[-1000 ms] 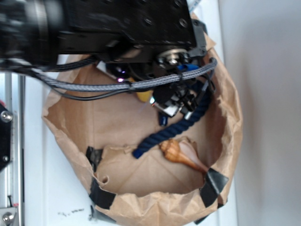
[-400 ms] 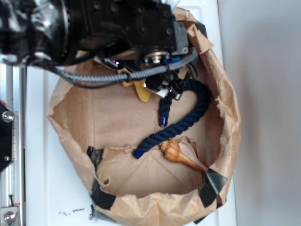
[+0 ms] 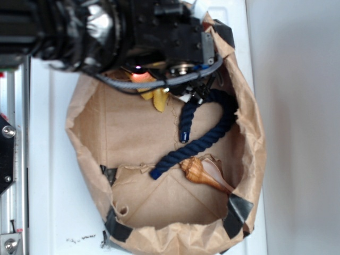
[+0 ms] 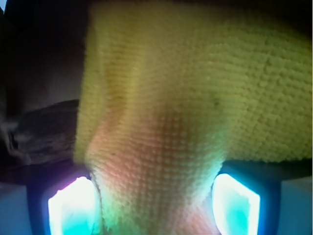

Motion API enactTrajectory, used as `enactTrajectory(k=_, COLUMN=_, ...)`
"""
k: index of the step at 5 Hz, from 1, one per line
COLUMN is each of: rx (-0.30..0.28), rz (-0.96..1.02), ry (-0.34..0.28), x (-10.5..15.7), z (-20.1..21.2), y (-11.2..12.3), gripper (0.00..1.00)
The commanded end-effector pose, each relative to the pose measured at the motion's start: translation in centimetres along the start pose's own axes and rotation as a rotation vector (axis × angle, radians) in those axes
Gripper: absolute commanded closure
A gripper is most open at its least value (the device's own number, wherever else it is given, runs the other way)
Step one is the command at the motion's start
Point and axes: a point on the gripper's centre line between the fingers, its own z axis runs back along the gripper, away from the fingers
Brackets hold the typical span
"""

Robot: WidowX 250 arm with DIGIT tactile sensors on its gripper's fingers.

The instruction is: Grab the yellow cloth.

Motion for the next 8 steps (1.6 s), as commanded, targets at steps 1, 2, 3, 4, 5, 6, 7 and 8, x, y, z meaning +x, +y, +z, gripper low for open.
enactTrajectory(k=1, rx=-0.059, rz=0.037, ry=-0.014, x=1.9, z=2.3, y=1.3, gripper=1.00)
enactTrajectory(k=2, rx=-0.106, rz=0.012, ry=-0.001, x=2.0, z=4.2, y=1.2, gripper=1.00)
enactTrajectory(k=3, rx=-0.185, rz=-0.030, ry=0.030, x=2.0, z=7.6, y=0.9, gripper=1.00)
enactTrajectory(k=4, rx=-0.265, rz=-0.209, ry=0.084, x=1.4, z=11.6, y=0.6, gripper=1.00)
enactTrajectory(k=5, rx=-0.297, rz=-0.456, ry=0.127, x=0.5, z=14.8, y=-0.5, gripper=1.00)
enactTrajectory(k=6, rx=-0.346, rz=-0.668, ry=0.100, x=-1.5, z=16.5, y=-1.7, gripper=1.00)
enactTrajectory(k=7, rx=-0.413, rz=-0.809, ry=0.038, x=-3.2, z=18.1, y=-2.7, gripper=1.00)
enactTrajectory(k=8, rx=-0.457, rz=-0.905, ry=0.014, x=-4.7, z=19.1, y=-4.1, gripper=1.00)
